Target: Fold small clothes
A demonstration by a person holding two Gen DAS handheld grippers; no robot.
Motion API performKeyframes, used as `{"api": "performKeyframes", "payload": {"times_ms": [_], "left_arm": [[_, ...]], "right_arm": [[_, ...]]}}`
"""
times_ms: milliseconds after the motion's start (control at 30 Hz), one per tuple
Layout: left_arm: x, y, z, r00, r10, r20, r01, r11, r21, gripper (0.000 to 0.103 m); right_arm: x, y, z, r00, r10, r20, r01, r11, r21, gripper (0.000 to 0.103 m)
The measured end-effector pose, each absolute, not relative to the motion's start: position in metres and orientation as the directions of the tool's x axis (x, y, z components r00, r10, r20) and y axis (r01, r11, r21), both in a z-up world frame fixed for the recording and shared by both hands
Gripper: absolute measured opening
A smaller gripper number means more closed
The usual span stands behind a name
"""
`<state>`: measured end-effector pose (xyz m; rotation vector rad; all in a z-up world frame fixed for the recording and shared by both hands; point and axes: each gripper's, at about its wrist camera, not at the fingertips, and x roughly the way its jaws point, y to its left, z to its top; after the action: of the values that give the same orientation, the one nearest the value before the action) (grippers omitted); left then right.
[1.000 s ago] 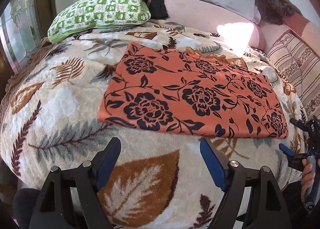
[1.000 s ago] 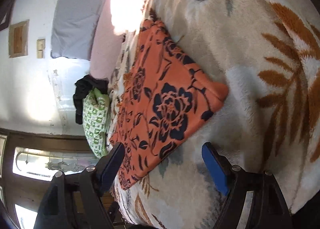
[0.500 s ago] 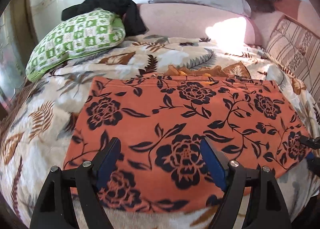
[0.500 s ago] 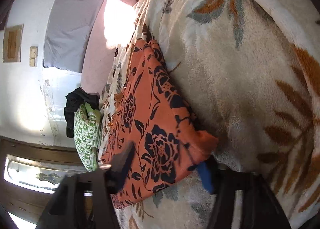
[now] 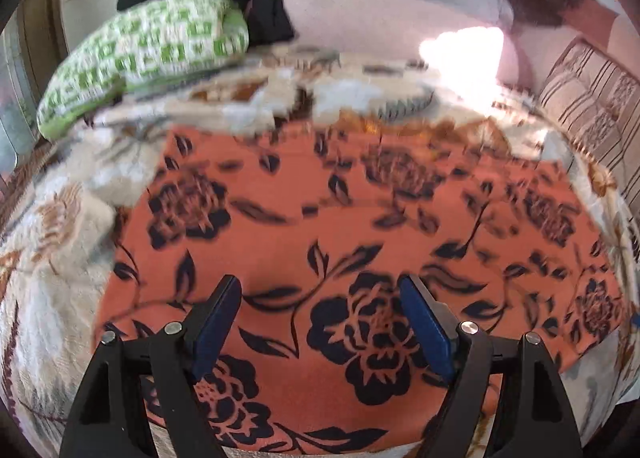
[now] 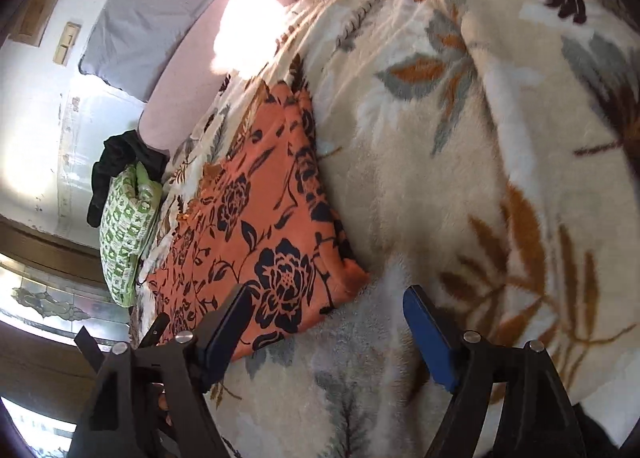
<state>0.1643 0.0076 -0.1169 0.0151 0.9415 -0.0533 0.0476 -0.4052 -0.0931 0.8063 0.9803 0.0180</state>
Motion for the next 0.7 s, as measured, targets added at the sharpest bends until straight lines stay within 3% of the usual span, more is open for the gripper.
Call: {"api": "performKeyframes", "payload": {"times_ms": [200,400,500,567,600,633,700], "left_arm": [[0.166,0.001,-0.124,0.586,-0.013,-0.810,0.049,0.999,0.020,0.085],[0.167,0.003,-0.126,0.582,-0.017,-0.813,0.057,0.998,0.020,0.087],[0.167,0.001,-0.127,0.585,-0.009,-0.811,0.060,0.998,0.032,0.088],[0.167,0.001,-0.127,0.588,-0.010,-0.809,0.066,0.997,0.036,0.089],[0.167,0.002,-0.127,0.588,-0.013,-0.809,0.068,0.997,0.033,0.089],[0.168,0.002,-0.127,0.587,-0.017,-0.809,0.069,0.997,0.029,0.089],[0.168,0.002,-0.127,0.586,-0.018,-0.810,0.069,0.997,0.027,0.090]], "right_arm": [[0.126,-0.422,-0.077,0.632,0.452,-0.629,0.172,0.710,0.683,0.081],[0.233,-0.416,-0.106,0.559,0.448,-0.698,0.158,0.768,0.620,0.078],[0.262,-0.411,-0.126,0.499,0.446,-0.743,0.175,0.787,0.591,0.061],[0.272,-0.400,-0.133,0.456,0.448,-0.769,0.147,0.814,0.562,0.038],[0.275,-0.396,-0.132,0.446,0.440,-0.779,0.138,0.826,0.546,0.033],[0.277,-0.394,-0.127,0.456,0.439,-0.774,0.125,0.830,0.544,0.017],[0.271,-0.386,-0.105,0.521,0.394,-0.757,0.081,0.860,0.503,0.013]]}}
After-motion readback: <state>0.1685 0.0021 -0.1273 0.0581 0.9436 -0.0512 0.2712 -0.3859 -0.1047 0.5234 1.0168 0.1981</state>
